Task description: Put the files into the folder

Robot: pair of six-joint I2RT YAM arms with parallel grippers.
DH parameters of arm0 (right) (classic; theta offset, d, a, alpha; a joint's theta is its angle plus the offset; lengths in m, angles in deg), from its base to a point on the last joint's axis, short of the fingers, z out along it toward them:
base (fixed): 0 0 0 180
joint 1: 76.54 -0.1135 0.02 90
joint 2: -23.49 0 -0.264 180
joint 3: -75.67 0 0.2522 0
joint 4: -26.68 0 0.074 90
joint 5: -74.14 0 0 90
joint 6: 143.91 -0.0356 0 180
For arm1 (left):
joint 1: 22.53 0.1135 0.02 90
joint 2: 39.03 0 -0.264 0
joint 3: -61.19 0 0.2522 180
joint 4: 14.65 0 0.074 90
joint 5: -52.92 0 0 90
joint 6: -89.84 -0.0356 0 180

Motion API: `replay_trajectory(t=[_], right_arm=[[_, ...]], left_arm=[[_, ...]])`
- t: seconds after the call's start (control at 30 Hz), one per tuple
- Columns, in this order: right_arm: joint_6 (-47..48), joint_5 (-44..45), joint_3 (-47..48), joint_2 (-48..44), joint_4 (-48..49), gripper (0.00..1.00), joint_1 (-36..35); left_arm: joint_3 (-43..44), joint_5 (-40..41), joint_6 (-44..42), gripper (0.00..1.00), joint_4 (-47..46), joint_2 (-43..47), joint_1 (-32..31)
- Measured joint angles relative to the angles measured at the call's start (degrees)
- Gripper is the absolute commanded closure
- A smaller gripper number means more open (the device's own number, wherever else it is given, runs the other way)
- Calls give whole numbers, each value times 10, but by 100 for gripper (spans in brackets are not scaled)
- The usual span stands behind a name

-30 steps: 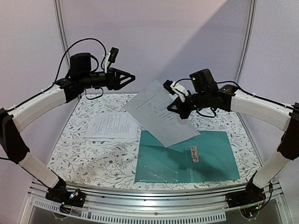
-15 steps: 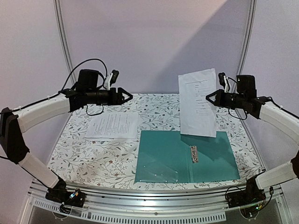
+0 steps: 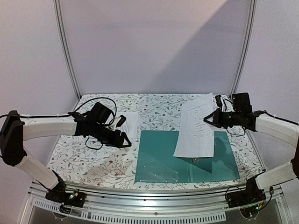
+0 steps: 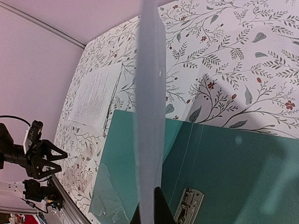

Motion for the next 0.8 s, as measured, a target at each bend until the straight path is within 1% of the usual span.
replay_trajectory(t=[0.37, 0.63, 0.8], right_arm=[[21, -16, -21, -3, 7, 100, -1], [46, -19, -22, 2, 1, 100, -19], [54, -24, -22, 18, -3, 100, -43]], left_arm=[[-33, 25, -28, 37, 57, 9, -100], [-33, 27, -55, 38, 82, -28, -181], [-27, 51, -63, 38, 104, -53, -226]])
